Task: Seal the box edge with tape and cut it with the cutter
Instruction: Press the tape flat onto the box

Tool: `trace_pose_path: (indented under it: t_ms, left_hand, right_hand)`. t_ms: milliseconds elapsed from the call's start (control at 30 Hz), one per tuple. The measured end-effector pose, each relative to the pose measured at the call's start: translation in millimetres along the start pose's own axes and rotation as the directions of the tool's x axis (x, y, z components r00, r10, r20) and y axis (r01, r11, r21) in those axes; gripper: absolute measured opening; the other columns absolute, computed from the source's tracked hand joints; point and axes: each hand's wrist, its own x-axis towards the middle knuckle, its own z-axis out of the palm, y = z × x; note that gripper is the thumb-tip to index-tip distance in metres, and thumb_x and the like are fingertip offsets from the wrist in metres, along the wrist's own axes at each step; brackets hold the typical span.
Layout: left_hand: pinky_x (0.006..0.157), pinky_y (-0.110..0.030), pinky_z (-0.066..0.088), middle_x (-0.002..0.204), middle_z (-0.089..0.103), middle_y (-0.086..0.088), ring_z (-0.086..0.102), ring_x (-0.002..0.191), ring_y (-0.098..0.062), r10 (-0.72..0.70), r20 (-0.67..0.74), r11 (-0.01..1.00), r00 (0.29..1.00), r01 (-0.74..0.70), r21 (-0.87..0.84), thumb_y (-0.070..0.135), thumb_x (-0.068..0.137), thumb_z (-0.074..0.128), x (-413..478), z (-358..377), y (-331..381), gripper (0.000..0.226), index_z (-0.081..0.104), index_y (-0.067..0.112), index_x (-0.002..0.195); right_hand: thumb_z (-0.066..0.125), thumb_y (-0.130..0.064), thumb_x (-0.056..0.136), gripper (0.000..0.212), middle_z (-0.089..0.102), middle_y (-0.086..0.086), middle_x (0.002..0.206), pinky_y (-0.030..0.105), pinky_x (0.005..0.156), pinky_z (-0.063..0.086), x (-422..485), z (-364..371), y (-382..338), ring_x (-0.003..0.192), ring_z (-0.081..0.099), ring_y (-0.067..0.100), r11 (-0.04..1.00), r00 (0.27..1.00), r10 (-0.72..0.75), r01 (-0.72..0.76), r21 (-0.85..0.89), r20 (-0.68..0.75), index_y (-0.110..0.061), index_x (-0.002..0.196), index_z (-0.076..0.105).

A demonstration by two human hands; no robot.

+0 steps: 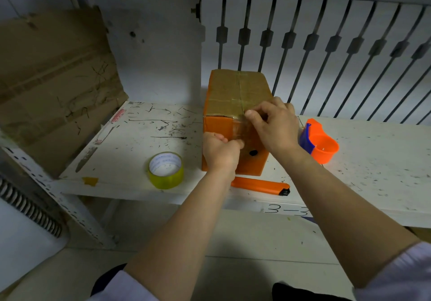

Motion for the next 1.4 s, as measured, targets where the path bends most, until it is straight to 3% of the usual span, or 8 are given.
trace_pose_path:
  t_ms: [233, 533, 733, 867, 1100, 1267, 1400]
  left_hand:
    - [0.058, -0.026, 0.040, 0.071, 0.048, 0.004, 0.049, 0.061, -0.011, 0.107, -0.022, 0.989, 0.994, -0.104, 0.109, 0.008, 0.063, 0.079, 4, -7, -1, 0.044, 0.038, 0.018, 0.076]
    - [0.053, -0.021, 0.040, 0.070, 0.048, 0.007, 0.051, 0.061, -0.009, 0.195, -0.107, 0.971, 0.975, -0.176, 0.159, 0.011, 0.061, 0.081, 6, -4, -7, 0.043, 0.041, 0.017, 0.077]
    - [0.052, -0.017, 0.038, 0.070, 0.048, 0.006, 0.048, 0.058, -0.006, 0.243, -0.148, 0.960, 0.959, -0.217, 0.176, 0.011, 0.061, 0.080, 8, -1, -10, 0.042, 0.041, 0.014, 0.077]
    - [0.054, -0.017, 0.040, 0.071, 0.048, 0.006, 0.048, 0.059, -0.005, 0.236, -0.146, 0.963, 0.961, -0.210, 0.172, 0.008, 0.063, 0.078, 9, 0, -11, 0.041, 0.041, 0.017, 0.076]
    - [0.049, -0.015, 0.035, 0.071, 0.049, 0.005, 0.047, 0.057, -0.002, 0.248, -0.159, 0.957, 0.956, -0.216, 0.195, 0.012, 0.058, 0.082, 10, 0, -11, 0.044, 0.043, 0.013, 0.078]
    - [0.050, -0.016, 0.035, 0.068, 0.048, 0.007, 0.047, 0.056, -0.002, 0.236, -0.163, 0.958, 0.958, -0.201, 0.205, 0.011, 0.059, 0.082, 8, 1, -10, 0.043, 0.044, 0.012, 0.080]
    - [0.050, -0.015, 0.035, 0.069, 0.049, 0.007, 0.047, 0.055, -0.001, 0.213, -0.155, 0.964, 0.965, -0.181, 0.194, 0.012, 0.060, 0.082, 6, 0, -8, 0.043, 0.045, 0.012, 0.081]
  right_hand:
    - [0.064, -0.057, 0.073, 0.039, 0.053, 0.005, 0.117, 0.044, 0.096, 0.039, 10, 15, 4, 0.116, 0.042, 0.027, 0.998, 1.000, -0.010, 0.010, 0.058, -0.006, -0.025, 0.095, 0.060]
    - [0.055, -0.068, 0.070, 0.058, 0.052, 0.007, 0.118, 0.042, 0.095, 0.035, 8, 27, 11, 0.114, 0.044, 0.027, 0.994, 0.993, -0.081, 0.075, -0.074, -0.088, -0.023, 0.106, 0.057]
    - [0.058, -0.072, 0.065, 0.071, 0.050, 0.011, 0.121, 0.045, 0.098, 0.034, 2, 29, 18, 0.116, 0.043, 0.031, 0.975, 0.987, -0.148, 0.137, -0.175, -0.054, -0.020, 0.114, 0.053]
    - [0.054, -0.075, 0.064, 0.070, 0.051, 0.009, 0.119, 0.043, 0.095, 0.036, 4, 31, 14, 0.114, 0.044, 0.029, 0.990, 0.992, -0.073, 0.059, -0.127, -0.107, -0.021, 0.108, 0.054]
    - [0.063, -0.061, 0.071, 0.064, 0.048, 0.011, 0.124, 0.044, 0.096, 0.034, -1, 29, 22, 0.117, 0.041, 0.031, 0.976, 0.986, -0.165, 0.160, -0.151, -0.023, -0.021, 0.119, 0.052]
    - [0.058, -0.040, 0.085, 0.037, 0.049, 0.007, 0.124, 0.042, 0.098, 0.039, 0, 21, 28, 0.118, 0.041, 0.025, 0.987, 0.988, -0.150, 0.152, 0.058, -0.032, -0.022, 0.118, 0.058]
    - [0.062, -0.036, 0.083, 0.041, 0.050, 0.008, 0.126, 0.037, 0.096, 0.035, -3, 24, 26, 0.118, 0.041, 0.027, 0.984, 0.983, -0.180, 0.180, -0.018, -0.037, -0.021, 0.121, 0.056]
